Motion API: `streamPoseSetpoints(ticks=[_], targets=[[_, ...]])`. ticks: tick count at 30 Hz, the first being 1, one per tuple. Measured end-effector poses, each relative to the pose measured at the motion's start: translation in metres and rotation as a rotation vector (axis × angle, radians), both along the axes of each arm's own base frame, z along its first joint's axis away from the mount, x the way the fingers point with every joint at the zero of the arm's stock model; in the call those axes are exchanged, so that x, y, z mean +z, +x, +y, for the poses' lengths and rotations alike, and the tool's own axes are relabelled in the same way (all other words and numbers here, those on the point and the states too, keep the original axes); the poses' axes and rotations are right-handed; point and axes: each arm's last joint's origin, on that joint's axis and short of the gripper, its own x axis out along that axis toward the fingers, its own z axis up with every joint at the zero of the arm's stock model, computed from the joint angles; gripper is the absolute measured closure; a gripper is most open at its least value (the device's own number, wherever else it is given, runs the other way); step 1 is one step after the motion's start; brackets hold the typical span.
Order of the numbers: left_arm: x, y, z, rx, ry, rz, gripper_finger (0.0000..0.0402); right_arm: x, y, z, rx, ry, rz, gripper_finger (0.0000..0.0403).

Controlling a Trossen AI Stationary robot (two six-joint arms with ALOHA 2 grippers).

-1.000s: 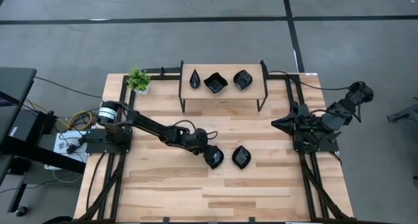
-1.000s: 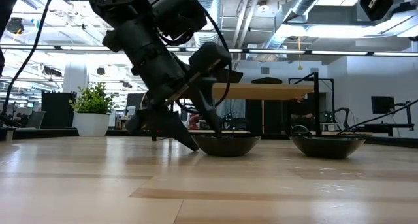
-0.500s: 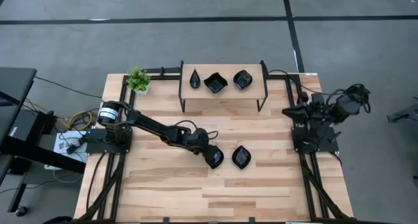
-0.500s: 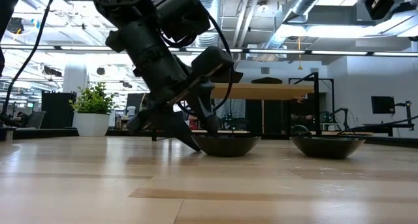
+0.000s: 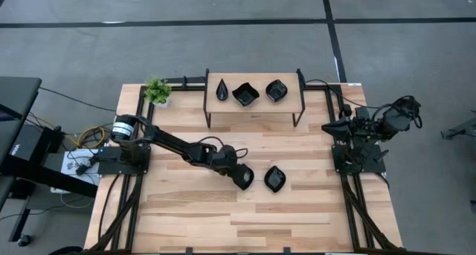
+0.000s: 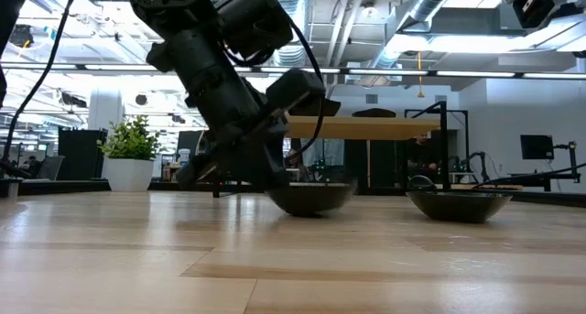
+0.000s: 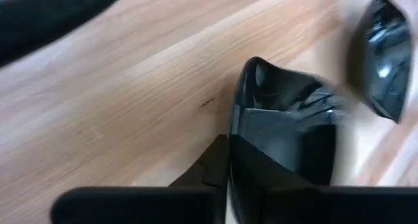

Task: Pick & Place Mini shaped plates
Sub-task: Stack the black leaf shaped plate on top of the black leaf shaped plates on the shelf

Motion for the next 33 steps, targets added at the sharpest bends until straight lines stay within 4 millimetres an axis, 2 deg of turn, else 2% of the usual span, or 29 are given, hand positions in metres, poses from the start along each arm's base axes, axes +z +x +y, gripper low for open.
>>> streamPoseSetpoints(ticks=[8,16,19,21,25,29,33], targets=[[0.033,-0.003,0.002,-0.013,0.068,-0.105,0.0395,-0.001,0.0,0.0,0.0,-0.006,0.008,0.0372],[0.04,-0.004,0.003,-0.007,0.086,-0.131,0.0397,-0.001,0.0,0.0,-0.001,-0.008,0.01,0.0369],[0.049,-0.005,0.003,-0.015,0.085,-0.163,0.0397,-0.001,0.0,0.0,-0.001,-0.007,0.01,0.037],[0.064,-0.006,0.003,-0.03,0.085,-0.226,0.0397,-0.001,0.0,0.0,-0.001,-0.007,0.009,0.0371],[0.108,-0.007,0.005,-0.037,0.129,-0.408,0.0397,-0.001,0.0,0.0,-0.002,-0.007,0.009,0.0371],[0.153,-0.001,0.015,-0.024,0.215,-0.539,0.0397,-0.001,0.0,0.0,-0.002,-0.01,0.013,0.0369],[0.183,0.007,0.029,-0.024,0.285,-0.609,0.0397,-0.004,0.0,0.0,-0.003,-0.028,0.037,0.037]])
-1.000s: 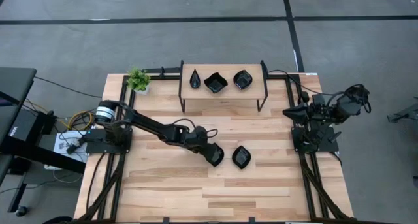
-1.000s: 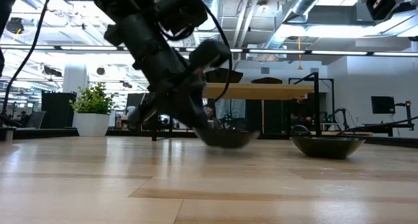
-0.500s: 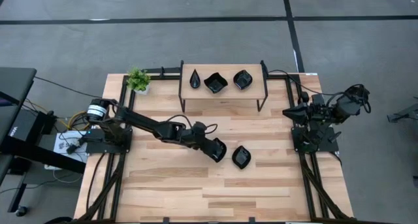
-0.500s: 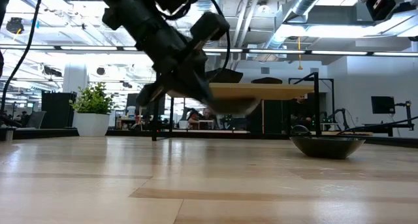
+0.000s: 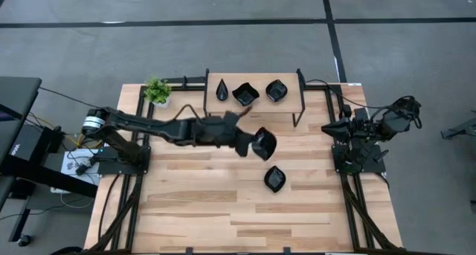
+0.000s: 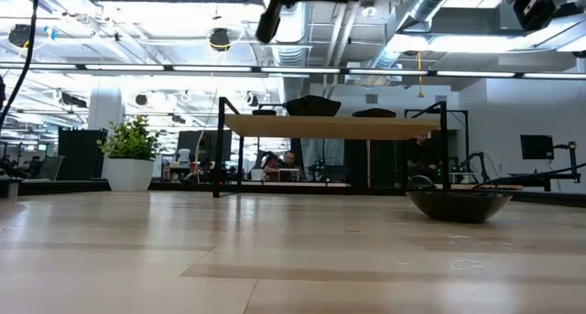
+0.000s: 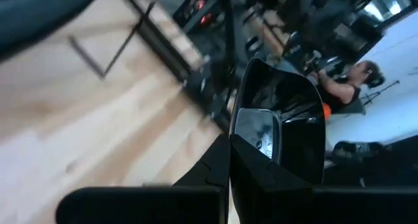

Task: Pick & Place Mini shaped plates
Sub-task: Stack the black leaf shaped plate on top of the black leaf shaped plates on the shelf

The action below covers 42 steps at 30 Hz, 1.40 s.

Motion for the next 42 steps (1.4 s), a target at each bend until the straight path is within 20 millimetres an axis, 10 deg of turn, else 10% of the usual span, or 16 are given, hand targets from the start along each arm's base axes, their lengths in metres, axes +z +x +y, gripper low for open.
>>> streamPoseSetpoints(ticks=[15,28,42], targets=[[0.025,0.005,0.035,0.049,0.171,-0.034,0.0398,0.023,0.014,0.011,0.001,-0.113,-0.13,0.0392],[0.025,0.004,0.039,0.106,0.436,0.033,0.0398,0.076,0.085,0.054,-0.289,-0.459,0.125,0.0391],[0.034,-0.004,0.041,0.116,0.65,0.092,0.0398,0.101,0.167,0.061,-0.411,-0.427,0.436,0.0313]])
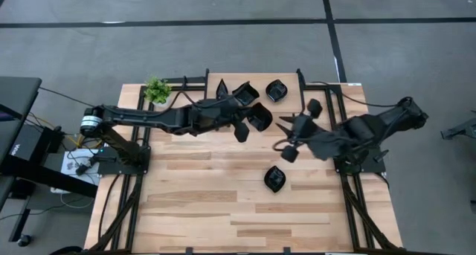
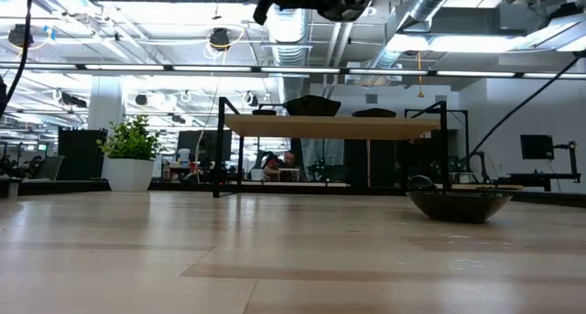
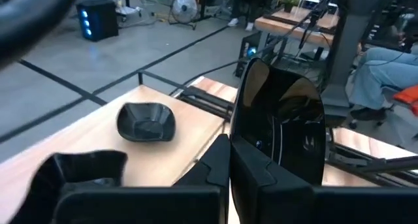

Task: Pick & Place Mini shaped plates
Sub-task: Stack the black leaf shaped plate on top of the black leaf shaped plates on the shelf

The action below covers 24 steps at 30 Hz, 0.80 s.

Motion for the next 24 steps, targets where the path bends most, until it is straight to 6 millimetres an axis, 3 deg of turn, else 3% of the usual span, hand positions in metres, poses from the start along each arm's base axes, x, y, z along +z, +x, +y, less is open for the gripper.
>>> streamPoseSetpoints(ticks=[7,14,19,24], targets=[[0.001,-0.001,0.0,-0.002,0.029,0.011,0.0398,0.002,0.032,-0.007,-0.072,-0.018,0.094,0.027],[0.0,-0.001,0.0,-0.009,0.055,0.028,0.0398,0.004,0.046,-0.021,-0.115,0.016,0.131,0.0234],[0.0,-0.001,-0.001,-0.011,0.057,0.029,0.0398,0.003,0.049,-0.032,-0.103,0.079,0.137,0.0238],[0.0,-0.001,-0.001,-0.013,0.062,0.031,0.0398,0.001,0.053,-0.039,-0.091,0.115,0.153,0.0266]])
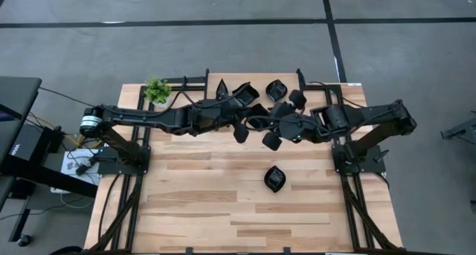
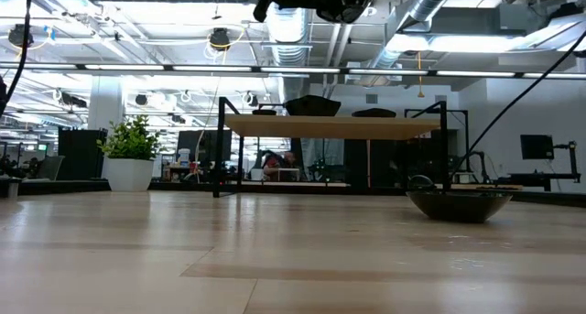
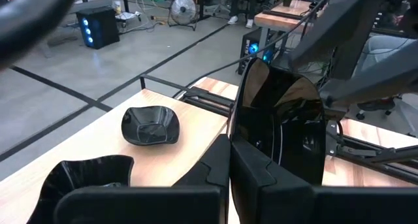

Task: Pick & Place Mini shaped plates
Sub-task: Stack the black leaf shaped plate on top of the black leaf shaped plates on the shelf

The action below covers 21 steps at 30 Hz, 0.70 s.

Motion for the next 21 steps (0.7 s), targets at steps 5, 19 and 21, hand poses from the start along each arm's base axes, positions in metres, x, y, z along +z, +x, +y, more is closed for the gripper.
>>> streamPoseSetpoints(ticks=[5,19,21], targets=[[0.0,0.0,0.0003,0.001,0.0,0.0,0.0398,-0.0006,0.0009,-0.0008,0.009,0.012,0.004,0.0306],[0.0002,0.0002,0.0004,0.002,0.0,-0.005,0.0398,-0.0005,0.001,-0.004,0.001,0.013,0.005,0.0394],[0.0002,0.0002,0.0004,0.002,0.0,-0.005,0.0398,-0.0006,0.001,-0.0045,-0.001,0.012,0.006,0.04]])
